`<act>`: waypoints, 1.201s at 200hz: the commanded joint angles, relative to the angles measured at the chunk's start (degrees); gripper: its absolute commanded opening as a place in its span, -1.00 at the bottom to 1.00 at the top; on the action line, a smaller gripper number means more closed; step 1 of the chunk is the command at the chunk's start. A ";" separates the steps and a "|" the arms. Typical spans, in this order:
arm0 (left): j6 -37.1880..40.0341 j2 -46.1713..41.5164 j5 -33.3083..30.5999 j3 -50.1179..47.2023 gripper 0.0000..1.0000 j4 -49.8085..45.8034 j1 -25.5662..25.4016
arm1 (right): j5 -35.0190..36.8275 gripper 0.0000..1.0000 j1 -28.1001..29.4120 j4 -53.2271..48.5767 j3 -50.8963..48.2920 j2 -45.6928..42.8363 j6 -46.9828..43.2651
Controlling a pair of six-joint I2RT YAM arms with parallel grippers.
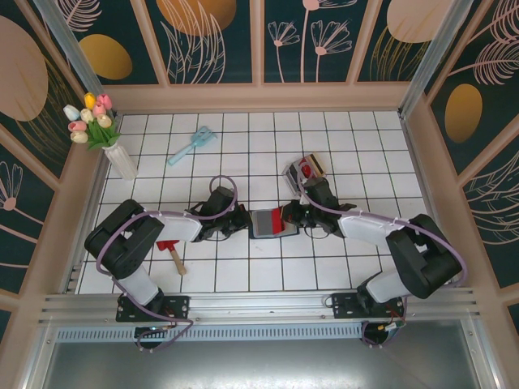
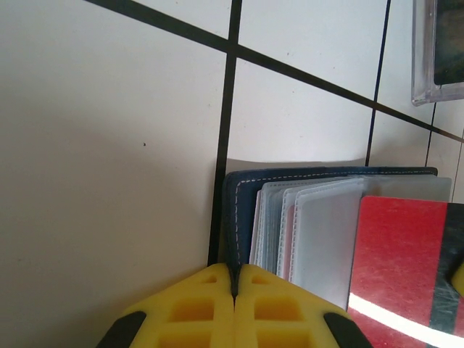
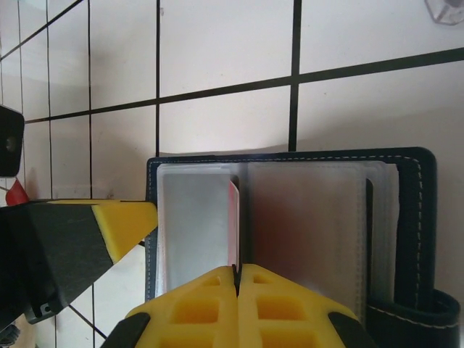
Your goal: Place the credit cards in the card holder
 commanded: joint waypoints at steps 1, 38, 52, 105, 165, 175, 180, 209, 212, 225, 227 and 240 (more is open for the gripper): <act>1.23 1.36 -0.84 0.53 -1.00 -3.07 0.02 | 0.19 -1.00 -0.77 -0.54 0.41 -1.00 -0.97; 1.26 1.41 -0.77 0.64 -1.00 -2.94 -0.05 | 0.72 -1.00 -1.57 -0.94 0.80 -4.51 -1.28; 1.26 1.33 -0.71 0.59 -1.00 -2.96 0.02 | 0.28 -1.00 -1.77 0.00 0.11 -3.92 -0.87; 1.24 1.38 -0.62 0.66 -1.00 -2.92 0.01 | -2.67 -1.00 -1.68 5.67 -2.42 -0.17 0.86; 1.19 1.33 -0.36 0.90 -1.00 -2.84 -0.05 | -0.59 -1.00 -0.74 5.89 -2.66 2.84 0.56; 1.25 1.36 -0.27 0.99 -1.00 -2.83 -0.06 | -0.88 -1.00 0.04 6.84 -2.55 3.52 0.19; 1.26 1.34 -0.23 1.05 -1.00 -2.78 0.01 | -0.82 -1.00 0.40 6.71 -2.17 4.07 0.09; 1.13 1.33 -0.05 1.29 -1.00 -2.66 -0.06 | -1.62 -1.00 1.53 7.10 -0.77 6.63 0.10; 1.13 1.35 -0.01 1.27 -1.00 -2.71 -0.04 | -1.62 -1.00 1.64 7.08 -0.69 6.91 0.04; 1.14 1.42 -0.08 1.26 -1.00 -2.81 -0.02 | -1.58 -1.00 1.64 6.81 -0.37 7.43 -0.22; 1.12 1.36 -0.09 1.28 -1.00 -2.81 -0.01 | -1.58 -1.00 1.57 6.77 -0.33 7.43 -0.30; 1.12 1.36 -0.09 1.18 -1.00 -2.83 -0.05 | -1.49 -1.00 1.58 6.46 0.10 7.35 -0.58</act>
